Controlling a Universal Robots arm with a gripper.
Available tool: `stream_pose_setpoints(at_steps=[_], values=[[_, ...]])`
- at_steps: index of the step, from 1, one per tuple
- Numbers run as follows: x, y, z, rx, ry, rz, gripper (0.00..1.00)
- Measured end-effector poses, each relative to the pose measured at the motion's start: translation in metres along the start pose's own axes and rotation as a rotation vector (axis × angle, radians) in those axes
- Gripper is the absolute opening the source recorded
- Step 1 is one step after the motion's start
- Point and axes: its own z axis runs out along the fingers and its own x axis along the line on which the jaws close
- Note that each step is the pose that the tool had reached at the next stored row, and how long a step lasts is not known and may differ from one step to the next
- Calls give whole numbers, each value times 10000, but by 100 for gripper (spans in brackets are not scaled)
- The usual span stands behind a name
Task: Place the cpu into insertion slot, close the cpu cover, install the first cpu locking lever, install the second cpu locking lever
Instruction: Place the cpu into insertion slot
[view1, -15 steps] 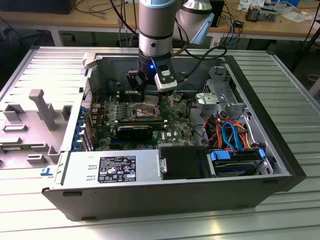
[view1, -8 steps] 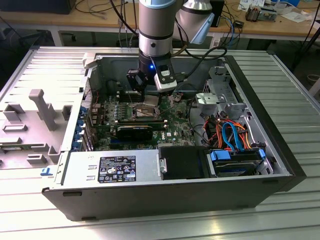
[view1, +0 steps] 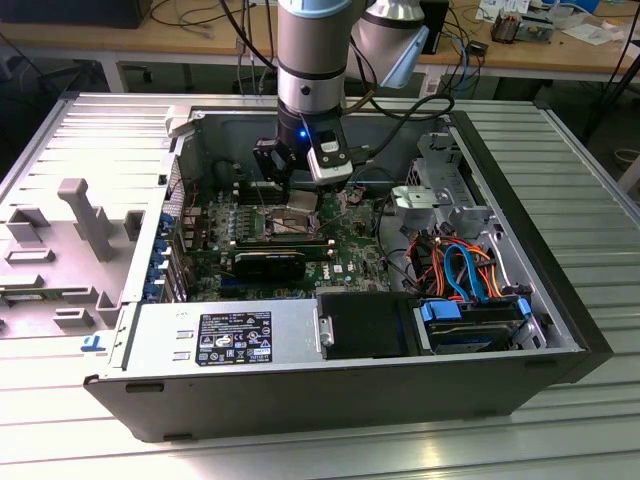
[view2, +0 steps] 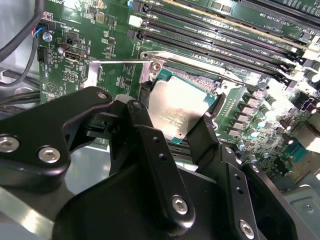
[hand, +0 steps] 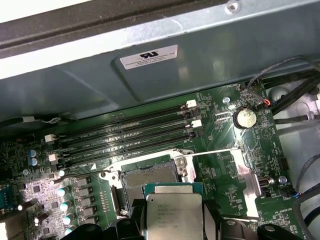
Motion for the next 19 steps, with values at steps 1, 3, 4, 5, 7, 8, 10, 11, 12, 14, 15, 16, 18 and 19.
stream_pose_setpoints(at_steps=[1, 3, 4, 5, 7, 8, 10, 11, 12, 14, 15, 16, 18, 19], values=[[0, 0, 0, 0, 0, 13, 55], [0, 0, 1, 0, -2, 44, 55], [0, 0, 2, 1, -4, 65, 55], [0, 0, 2, 2, -5, 92, 55], [0, 0, 3, 1, -7, 152, 55], [0, 0, 3, 1, -8, 175, 55], [0, 0, 5, -4, -20, 433, 55], [0, -1, 7, -6, -27, 585, 55], [0, -1, 8, -7, -29, 649, 55], [0, -1, 9, -8, -32, 702, 55], [0, -1, 10, -9, -33, 730, 55], [0, -1, 10, -9, -34, 756, 55], [0, -1, 10, -10, -37, 822, 55], [0, -1, 11, -10, -38, 859, 55]])
